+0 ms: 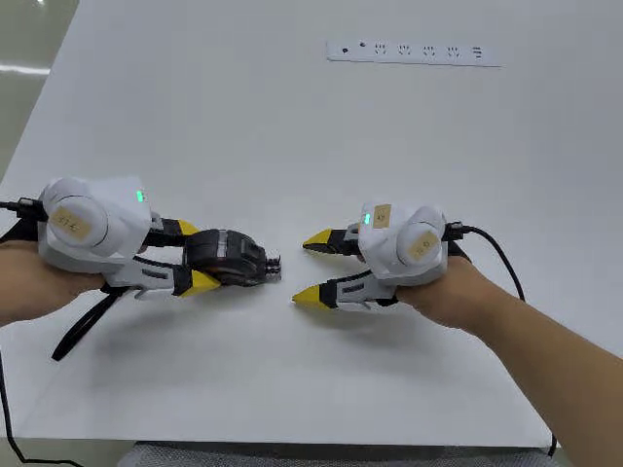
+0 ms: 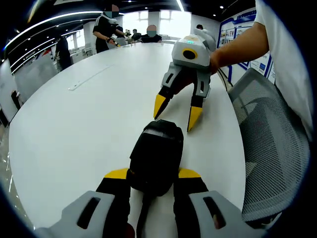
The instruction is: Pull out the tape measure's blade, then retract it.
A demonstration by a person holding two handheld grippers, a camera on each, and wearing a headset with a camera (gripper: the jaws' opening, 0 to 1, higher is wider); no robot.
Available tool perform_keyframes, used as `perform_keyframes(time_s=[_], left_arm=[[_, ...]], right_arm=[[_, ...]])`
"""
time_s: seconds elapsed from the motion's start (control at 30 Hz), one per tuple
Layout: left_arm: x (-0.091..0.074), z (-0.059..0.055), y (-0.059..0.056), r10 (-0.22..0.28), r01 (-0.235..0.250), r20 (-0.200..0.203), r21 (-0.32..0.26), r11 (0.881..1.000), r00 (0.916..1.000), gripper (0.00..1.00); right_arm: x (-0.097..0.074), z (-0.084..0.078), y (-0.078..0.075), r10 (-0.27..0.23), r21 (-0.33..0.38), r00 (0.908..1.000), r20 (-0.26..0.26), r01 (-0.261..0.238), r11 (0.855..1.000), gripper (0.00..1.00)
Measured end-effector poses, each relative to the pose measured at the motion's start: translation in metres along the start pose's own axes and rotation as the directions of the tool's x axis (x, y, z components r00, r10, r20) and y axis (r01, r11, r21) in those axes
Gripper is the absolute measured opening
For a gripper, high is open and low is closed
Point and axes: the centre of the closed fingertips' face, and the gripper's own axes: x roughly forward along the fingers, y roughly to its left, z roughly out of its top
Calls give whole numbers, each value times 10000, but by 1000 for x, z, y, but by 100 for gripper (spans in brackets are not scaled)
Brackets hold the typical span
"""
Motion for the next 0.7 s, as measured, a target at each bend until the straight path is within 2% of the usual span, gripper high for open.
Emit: perform_keyframes(time_s=[0.33,0.53,0.7], left_arm=[[0,-1,0,-43,43,-25,-2,10000,10000,28],[1,-1,0,-59,59,-24,18,10000,10000,28],[1,-1,0,-59,59,-22,37,10000,10000,28]], right_arm=[[18,9,1,89,-250,9998,189,-84,9997,27],[22,12,0,116,-415,9996,269,-105,9991,21],[23,13,0,231,-245,9989,404,-221,9995,18]])
